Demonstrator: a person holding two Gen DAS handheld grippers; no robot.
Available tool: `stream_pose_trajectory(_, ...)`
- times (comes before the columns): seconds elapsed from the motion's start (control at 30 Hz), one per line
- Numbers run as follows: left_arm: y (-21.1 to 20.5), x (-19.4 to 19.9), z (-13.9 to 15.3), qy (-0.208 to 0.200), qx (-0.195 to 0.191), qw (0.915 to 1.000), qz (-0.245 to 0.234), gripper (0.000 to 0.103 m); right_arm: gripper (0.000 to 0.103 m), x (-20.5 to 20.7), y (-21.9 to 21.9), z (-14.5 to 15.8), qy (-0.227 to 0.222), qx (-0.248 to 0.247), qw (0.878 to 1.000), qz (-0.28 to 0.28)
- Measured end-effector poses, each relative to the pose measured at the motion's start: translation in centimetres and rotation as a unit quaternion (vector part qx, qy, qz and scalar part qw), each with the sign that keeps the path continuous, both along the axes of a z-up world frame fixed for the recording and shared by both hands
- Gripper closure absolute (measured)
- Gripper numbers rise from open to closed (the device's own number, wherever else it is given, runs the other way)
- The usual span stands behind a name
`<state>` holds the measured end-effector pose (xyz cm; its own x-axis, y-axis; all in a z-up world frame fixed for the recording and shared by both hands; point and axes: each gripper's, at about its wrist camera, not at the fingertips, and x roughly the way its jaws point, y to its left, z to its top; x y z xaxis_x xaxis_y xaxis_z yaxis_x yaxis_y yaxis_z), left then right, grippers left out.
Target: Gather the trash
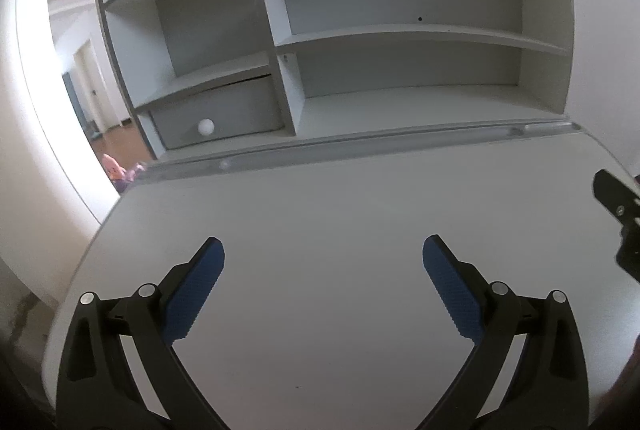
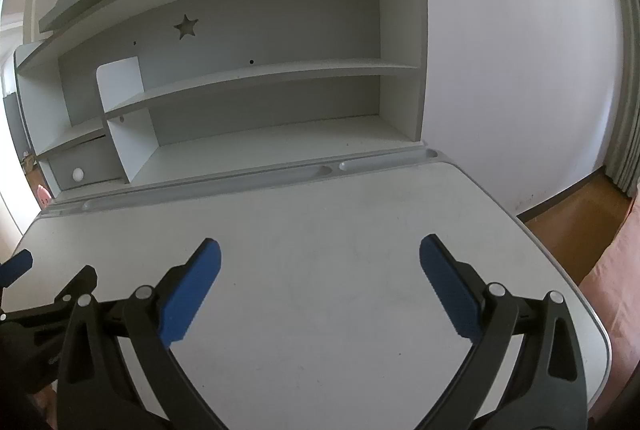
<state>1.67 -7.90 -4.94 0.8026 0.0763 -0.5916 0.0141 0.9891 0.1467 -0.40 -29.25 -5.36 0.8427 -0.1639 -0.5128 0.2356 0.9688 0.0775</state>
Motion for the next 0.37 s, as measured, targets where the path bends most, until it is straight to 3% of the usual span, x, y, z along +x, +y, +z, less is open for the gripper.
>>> stream_pose_trajectory(0.1, 0.1, 0.4, -0.2, 0.011, -0.008, 0.9999, -0.002, 0.006, 0.007, 0.2, 0.0, -0.1, 0.009, 0.001, 1.000, 0.000)
stream_pose_trajectory(0.27, 0.6, 2.3, -1.9, 0.086, -0.027, 0.9959, -0.001, 0.007, 0.007, 1.0, -0.3, -0.6, 0.037, 0.005, 0.999, -0.013)
stream_pose_trajectory(0.37, 1.1, 3.0, -2.7, 0.120, -0.052, 0.9914, 0.003, 0.007, 0.007, 2.2, -0.2, -1.4, 0.078, 0.000, 0.997, -0.016)
